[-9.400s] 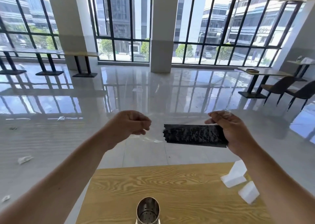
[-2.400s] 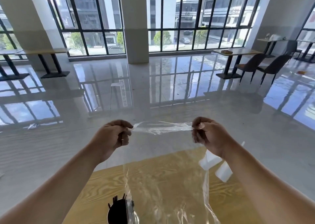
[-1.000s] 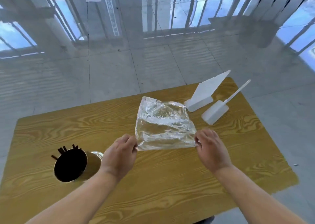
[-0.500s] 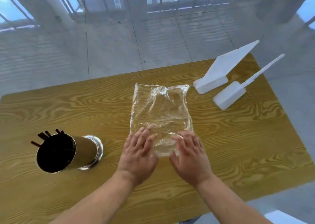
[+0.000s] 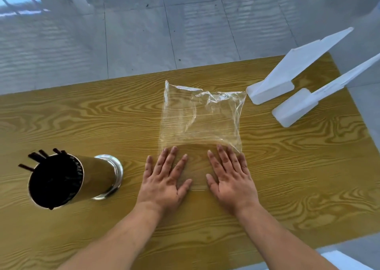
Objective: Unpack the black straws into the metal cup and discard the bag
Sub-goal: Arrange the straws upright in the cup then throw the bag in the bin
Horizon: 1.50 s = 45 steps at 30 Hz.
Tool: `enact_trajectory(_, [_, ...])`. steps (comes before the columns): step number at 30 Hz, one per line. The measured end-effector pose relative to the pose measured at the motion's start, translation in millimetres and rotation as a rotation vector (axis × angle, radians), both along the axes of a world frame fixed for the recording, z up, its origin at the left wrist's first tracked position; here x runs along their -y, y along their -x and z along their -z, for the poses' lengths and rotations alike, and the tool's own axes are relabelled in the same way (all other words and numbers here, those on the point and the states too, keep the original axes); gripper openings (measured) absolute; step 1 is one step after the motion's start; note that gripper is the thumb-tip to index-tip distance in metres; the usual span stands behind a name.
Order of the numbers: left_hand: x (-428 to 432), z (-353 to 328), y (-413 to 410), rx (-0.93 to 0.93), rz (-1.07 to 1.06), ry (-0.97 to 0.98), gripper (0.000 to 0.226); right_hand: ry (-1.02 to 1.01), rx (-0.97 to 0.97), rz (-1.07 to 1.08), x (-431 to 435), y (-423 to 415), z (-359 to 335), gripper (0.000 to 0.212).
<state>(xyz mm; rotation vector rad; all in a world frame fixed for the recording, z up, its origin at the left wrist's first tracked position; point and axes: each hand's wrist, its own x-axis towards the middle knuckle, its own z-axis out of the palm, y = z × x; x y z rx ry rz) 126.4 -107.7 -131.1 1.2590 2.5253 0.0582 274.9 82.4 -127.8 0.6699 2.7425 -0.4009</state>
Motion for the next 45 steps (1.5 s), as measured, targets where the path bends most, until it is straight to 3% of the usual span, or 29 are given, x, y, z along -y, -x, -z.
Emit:
enact_trajectory(5, [-4.7, -15.1, 3.6, 0.073, -0.022, 0.171, 0.075, -0.019, 0.147, -0.008, 3.8, 10.7, -23.0, 0.07])
enact_trajectory(8, [-9.4, -39.4, 11.0, 0.137, -0.008, 0.177, 0.079, -0.028, 0.19, 0.028, 9.3, 27.9, -48.2, 0.075])
enact_trajectory(14, [5.9, -119.4, 32.1, 0.149, 0.057, -0.087, 0.063, 0.084, 0.023, 0.099, 37.4, 70.6, -99.5, 0.074])
enact_trajectory(19, [36.1, -177.4, 55.4, 0.048, 0.037, -0.422, 0.047, 0.167, -0.191, 0.009, 74.4, 109.5, -132.9, 0.065])
enact_trajectory(27, [108.9, -210.8, 105.0, -0.09, -0.123, -0.485, 0.049, 0.327, -0.373, -0.146, 140.0, 161.4, -177.4, 0.055])
enact_trajectory(30, [138.0, -213.1, 122.3, -0.001, -0.293, -0.454, 0.066, 0.363, -0.332, -0.163, 160.1, 169.8, -187.4, 0.064])
enact_trajectory(33, [166.7, -208.2, 139.1, 0.187, -0.426, -0.341, 0.1, 0.372, -0.237, -0.156, 173.5, 172.7, -190.3, 0.083])
enact_trajectory(37, [186.1, -202.7, 146.6, 0.391, -0.376, -0.165, 0.136, 0.37, -0.145, -0.145, 187.6, 175.7, -190.4, 0.1])
enact_trajectory(39, [188.0, -201.5, 145.2, 0.396, -0.371, -0.169, 0.136, 0.373, -0.144, -0.106, 192.8, 178.7, -191.9, 0.09])
enact_trajectory(41, [186.9, -203.4, 145.8, 0.362, -0.391, -0.216, 0.124, 0.357, -0.16, -0.067, 195.9, 182.5, -195.2, 0.066])
enact_trajectory(45, [186.1, -211.1, 145.4, 0.243, -0.331, -0.201, 0.079, 0.357, -0.234, -0.014, 199.9, 189.4, -206.5, 0.026])
